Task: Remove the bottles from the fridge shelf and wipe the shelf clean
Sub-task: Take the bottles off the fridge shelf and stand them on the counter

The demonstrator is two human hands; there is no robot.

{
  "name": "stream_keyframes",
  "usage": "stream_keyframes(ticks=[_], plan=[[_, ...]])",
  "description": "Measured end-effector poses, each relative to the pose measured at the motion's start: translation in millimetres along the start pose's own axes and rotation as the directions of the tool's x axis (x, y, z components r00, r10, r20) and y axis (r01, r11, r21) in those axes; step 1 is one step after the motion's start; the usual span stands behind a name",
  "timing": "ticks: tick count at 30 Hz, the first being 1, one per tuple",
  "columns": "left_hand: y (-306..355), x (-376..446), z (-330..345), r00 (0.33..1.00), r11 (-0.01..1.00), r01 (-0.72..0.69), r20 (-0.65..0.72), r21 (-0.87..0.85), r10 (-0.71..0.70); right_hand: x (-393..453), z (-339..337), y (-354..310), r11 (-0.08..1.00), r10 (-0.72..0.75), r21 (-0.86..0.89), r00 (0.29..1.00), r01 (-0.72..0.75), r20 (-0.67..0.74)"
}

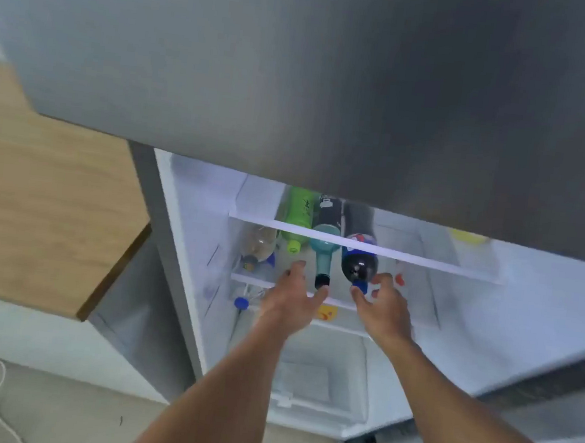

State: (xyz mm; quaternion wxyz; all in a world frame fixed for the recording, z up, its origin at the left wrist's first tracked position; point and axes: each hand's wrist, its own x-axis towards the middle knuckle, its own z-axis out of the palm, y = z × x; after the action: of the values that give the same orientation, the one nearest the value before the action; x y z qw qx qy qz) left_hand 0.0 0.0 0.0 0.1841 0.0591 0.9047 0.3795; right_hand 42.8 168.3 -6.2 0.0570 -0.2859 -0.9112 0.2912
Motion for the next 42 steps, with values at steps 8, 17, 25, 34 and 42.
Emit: stream_keyframes(ticks=[8,17,25,34,42], plan=[[7,61,48,0.991,0.985,0.131,-0.024,-0.108,-0.135,40,25,4,0.984,0.091,0.159,0.995,-0.084,-0.035],[-36,-19,16,0.971,0.933,0.047,-0.204,-0.357,-0.127,-53,9,-13,0.959,0.142,0.274,0.956,-0.069,-0.258],[-40,-153,-91,0.891,0.929,-0.310,-0.403,-0.205,0.209,-157,-68,-86,0.972,-0.177,0.067,0.886,0.226,-0.430],[-71,-268,-248,0.905,0.939,-0.338,-0.296,-0.069,0.304,-285,-127,-210,0.966,-0.247,0.065,0.968,0.249,-0.048],[-121,-318,-409,0.874,0.942,-0.336,-0.368,0.017,0.319,-336,-118,-337,0.858,-0.489,0.197,0.872,0.474,0.035]])
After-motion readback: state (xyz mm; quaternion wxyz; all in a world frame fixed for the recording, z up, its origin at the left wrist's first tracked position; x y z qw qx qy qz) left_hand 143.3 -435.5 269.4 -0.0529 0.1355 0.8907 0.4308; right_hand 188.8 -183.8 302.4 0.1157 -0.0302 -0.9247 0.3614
